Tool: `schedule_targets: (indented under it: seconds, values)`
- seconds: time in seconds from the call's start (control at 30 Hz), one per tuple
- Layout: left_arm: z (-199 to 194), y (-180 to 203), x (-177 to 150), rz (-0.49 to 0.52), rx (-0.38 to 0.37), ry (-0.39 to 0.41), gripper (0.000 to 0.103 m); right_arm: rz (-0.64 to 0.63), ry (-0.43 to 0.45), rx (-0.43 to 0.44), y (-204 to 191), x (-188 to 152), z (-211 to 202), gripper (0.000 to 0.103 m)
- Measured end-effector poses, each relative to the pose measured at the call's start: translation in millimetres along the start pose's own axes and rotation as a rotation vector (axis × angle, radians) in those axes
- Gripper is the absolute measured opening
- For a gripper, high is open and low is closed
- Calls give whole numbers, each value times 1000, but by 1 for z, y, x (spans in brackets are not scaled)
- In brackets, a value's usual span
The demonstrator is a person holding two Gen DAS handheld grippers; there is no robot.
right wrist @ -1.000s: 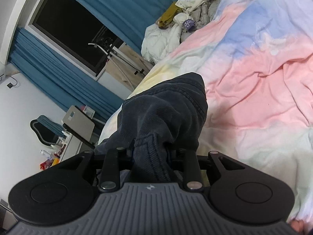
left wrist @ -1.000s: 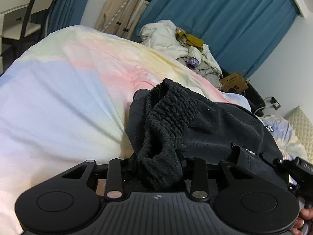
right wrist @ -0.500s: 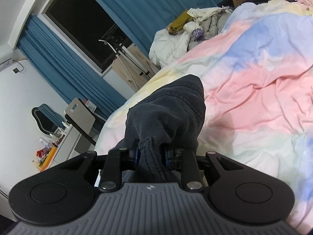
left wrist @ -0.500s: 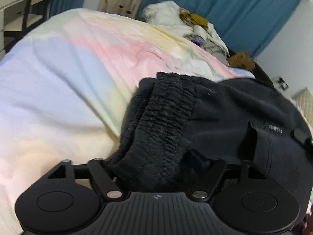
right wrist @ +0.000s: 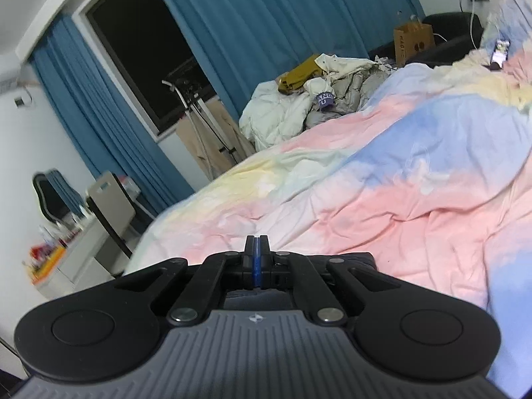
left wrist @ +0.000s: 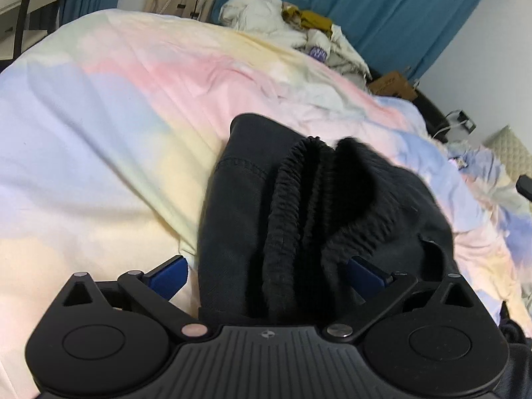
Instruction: Fold clothes
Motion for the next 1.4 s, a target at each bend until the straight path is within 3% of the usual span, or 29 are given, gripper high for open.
schedule_targets:
  seconds: [0.3, 0.47, 0.57, 0.63, 0.7, 0.73, 0.8, 0.87, 1.03, 1.2, 1.4]
  values:
    - [4, 9, 19, 40, -70, 79, 103, 6, -49, -32, 25, 4, 16, 2]
    - [21, 15, 27, 98, -81, 63, 103, 84, -81, -9, 45, 0, 23, 5]
    - [30, 18, 27, 152, -67, 45, 103, 132, -104, 11, 55, 0, 28, 13]
    - [37, 20, 27, 188, -58, 34, 103, 137, -85, 12, 61, 5, 29, 33]
    - [43, 21, 27, 224, -48, 22, 103, 80, -47, -2, 67, 12, 27, 68]
    - [46, 22, 27, 242, -43, 16, 103, 36, -30, -15, 69, 14, 27, 74]
    - [53, 24, 27, 278, -34, 5, 103, -28, -47, -40, 79, 16, 34, 96]
    - [58, 19, 27, 273, -41, -4, 103, -43, -90, -28, 94, 13, 43, 102]
    - [66, 6, 26, 245, -15, -18, 103, 31, -293, 33, 131, -9, 80, 103]
    - [80, -10, 29, 161, -83, -56, 103, 107, -414, 115, 151, -28, 107, 103]
    - [90, -16, 33, 118, -140, -78, 103, 126, -434, 272, 150, -39, 123, 103]
Point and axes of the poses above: each gripper's, at about its wrist camera, not at the fingertips, and z roughly the way its jaws point, y to its right, x to its top, the point moved 2 cm from there along z, roughly the way its jaws point, and after that the axes turned 6 degrees about z, right-handed, at the moved point
